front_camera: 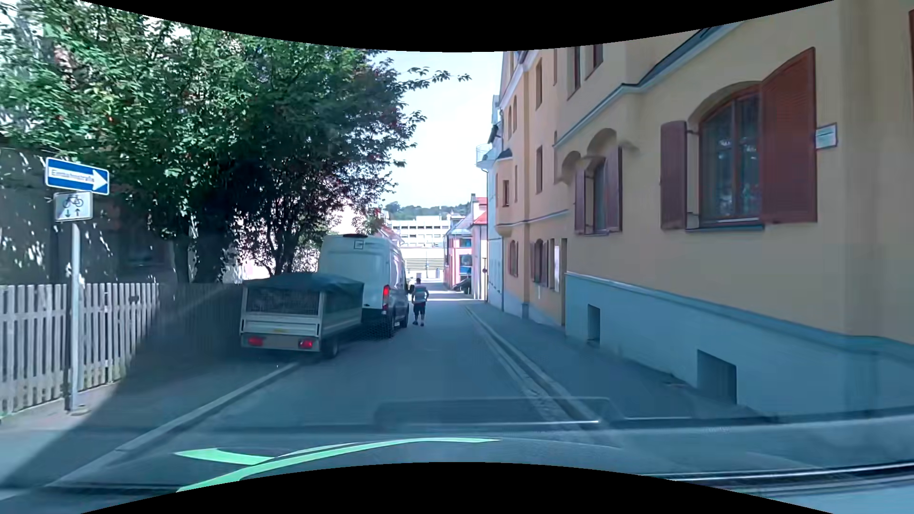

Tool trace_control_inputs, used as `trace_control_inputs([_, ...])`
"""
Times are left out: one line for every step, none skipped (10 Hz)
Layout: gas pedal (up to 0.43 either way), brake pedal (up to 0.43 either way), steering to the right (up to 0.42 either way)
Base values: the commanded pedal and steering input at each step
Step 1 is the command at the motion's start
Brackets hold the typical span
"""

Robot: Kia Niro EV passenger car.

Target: Follow the waypoints while adhering to traffic rules and regulations

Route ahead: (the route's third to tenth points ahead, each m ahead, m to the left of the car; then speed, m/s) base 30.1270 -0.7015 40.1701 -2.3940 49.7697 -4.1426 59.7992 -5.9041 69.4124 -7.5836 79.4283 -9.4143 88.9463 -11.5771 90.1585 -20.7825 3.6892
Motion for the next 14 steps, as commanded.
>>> trace_control_inputs([0.0, 0.171, 0.003])
trace_control_inputs([0.0, 0.171, 0.003])
trace_control_inputs([0.0, 0.177, 0.003])
trace_control_inputs([0.0, 0.183, 0.003])
trace_control_inputs([0.0, 0.189, 0.003])
trace_control_inputs([0.0, 0.195, 0.003])
trace_control_inputs([0.0, 0.195, 0.002])
trace_control_inputs([0.0, 0.201, 0.001])
trace_control_inputs([0.0, 0.201, 0.0])
trace_control_inputs([0.0, 0.201, 0.0])
trace_control_inputs([0.0, 0.201, -0.001])
trace_control_inputs([0.0, 0.183, -0.003])
trace_control_inputs([0.0, 0.177, -0.006])
trace_control_inputs([0.0, 0.171, -0.01])
